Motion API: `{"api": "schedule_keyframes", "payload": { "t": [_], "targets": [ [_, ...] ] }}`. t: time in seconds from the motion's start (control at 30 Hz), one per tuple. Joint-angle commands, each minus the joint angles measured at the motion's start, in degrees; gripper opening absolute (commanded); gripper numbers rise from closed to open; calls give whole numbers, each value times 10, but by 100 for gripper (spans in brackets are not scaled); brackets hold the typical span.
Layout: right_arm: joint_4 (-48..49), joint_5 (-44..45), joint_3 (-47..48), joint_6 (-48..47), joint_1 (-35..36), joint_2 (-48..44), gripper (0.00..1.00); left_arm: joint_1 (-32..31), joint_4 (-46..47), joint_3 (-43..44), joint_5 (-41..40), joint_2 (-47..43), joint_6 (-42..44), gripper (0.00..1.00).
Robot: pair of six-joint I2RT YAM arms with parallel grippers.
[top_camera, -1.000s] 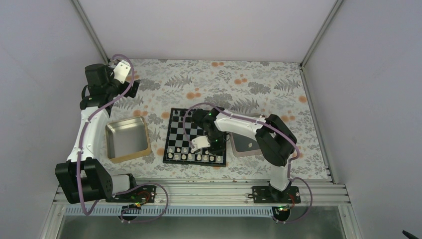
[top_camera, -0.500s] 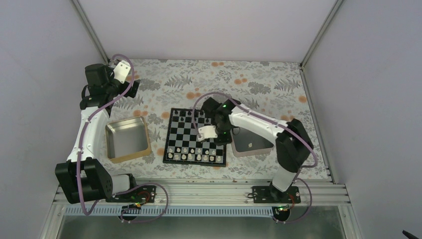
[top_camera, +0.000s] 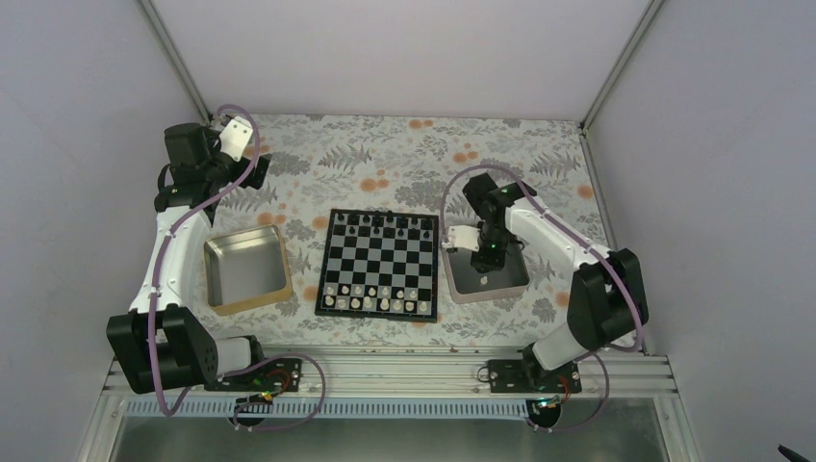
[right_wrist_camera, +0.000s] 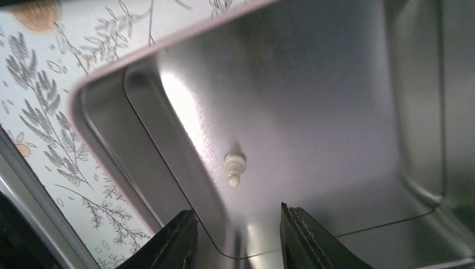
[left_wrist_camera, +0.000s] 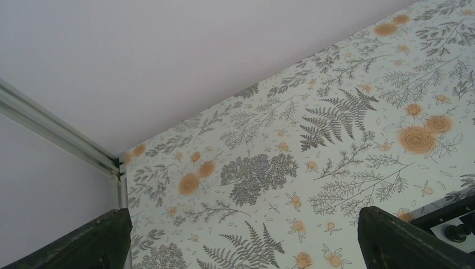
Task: Set up the chess pieces on the board
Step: Pick up the chess piece from the storage box.
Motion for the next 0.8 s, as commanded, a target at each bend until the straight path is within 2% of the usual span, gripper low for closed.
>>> {"api": "schedule_keyframes", "payload": {
  "t": [0.0,0.77],
  "targets": [
    [33,8,-35,-20,-34,22,40,3,4,5,10,-1,1,100],
    [84,-30,-82,-35,-71,51,43,3,0,9,20,-2,-3,100]
  ]
}}
